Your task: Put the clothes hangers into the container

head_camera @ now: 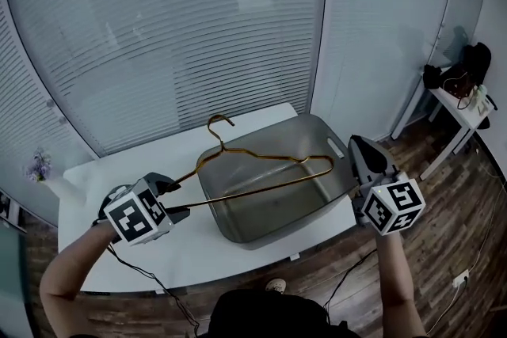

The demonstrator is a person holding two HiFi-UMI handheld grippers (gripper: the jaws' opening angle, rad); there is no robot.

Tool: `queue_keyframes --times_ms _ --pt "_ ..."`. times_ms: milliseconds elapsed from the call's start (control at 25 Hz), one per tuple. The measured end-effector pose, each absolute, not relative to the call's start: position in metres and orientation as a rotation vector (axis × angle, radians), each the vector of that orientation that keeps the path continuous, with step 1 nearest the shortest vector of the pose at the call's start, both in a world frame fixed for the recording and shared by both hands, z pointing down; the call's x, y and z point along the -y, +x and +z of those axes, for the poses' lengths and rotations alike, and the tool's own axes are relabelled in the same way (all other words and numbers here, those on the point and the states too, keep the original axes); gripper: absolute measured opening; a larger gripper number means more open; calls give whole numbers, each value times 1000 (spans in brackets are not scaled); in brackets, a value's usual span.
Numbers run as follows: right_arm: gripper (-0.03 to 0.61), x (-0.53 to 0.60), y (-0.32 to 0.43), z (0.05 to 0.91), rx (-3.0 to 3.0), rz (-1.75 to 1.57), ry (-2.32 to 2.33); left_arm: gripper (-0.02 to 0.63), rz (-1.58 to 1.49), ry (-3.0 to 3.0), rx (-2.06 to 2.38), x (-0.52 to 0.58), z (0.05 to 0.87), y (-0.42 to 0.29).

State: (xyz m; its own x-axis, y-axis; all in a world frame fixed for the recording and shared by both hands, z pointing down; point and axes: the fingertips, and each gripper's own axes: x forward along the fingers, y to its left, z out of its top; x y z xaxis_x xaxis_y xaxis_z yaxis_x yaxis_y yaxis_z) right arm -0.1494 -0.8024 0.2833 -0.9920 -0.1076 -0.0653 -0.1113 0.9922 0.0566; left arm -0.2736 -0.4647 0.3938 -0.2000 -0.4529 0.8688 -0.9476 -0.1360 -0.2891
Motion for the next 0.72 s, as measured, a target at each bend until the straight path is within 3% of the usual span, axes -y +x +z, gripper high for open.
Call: queue_keyframes --times_ms 720 --pt "29 761 -220 288 -3113 173 206 222 1557 1439 1260 484 397 -278"
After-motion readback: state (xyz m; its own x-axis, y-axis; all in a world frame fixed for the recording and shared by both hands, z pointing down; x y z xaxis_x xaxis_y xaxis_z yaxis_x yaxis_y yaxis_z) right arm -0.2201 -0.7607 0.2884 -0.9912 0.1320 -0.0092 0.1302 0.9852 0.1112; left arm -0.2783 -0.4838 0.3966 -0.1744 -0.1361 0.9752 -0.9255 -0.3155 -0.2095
